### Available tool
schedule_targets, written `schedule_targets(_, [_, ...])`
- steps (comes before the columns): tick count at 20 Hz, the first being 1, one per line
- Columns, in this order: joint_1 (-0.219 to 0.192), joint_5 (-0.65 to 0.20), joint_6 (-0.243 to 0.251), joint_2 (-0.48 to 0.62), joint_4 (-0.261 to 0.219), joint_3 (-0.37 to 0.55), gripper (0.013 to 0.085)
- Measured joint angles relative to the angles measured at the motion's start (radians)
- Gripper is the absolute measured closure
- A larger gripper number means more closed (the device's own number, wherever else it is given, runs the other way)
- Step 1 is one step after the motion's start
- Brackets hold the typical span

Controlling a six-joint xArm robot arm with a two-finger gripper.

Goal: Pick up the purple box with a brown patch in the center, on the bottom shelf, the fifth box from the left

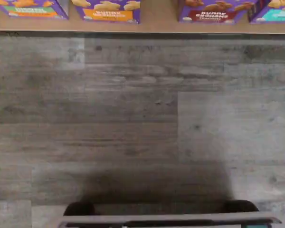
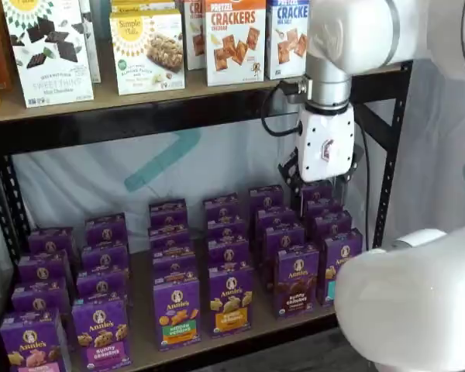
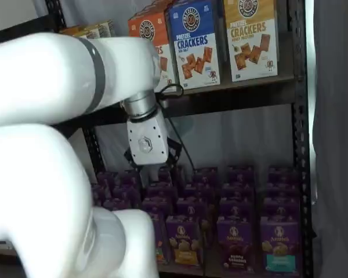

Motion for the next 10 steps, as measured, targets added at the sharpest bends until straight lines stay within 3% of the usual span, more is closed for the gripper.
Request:
schedule_targets(4, [-0.008,-0.072,-0.011,0.043,0.016,0.03,0.013])
schedule_targets(10, [-0.002,-0.189,0.006,0.134,-0.005,0.062,0.013])
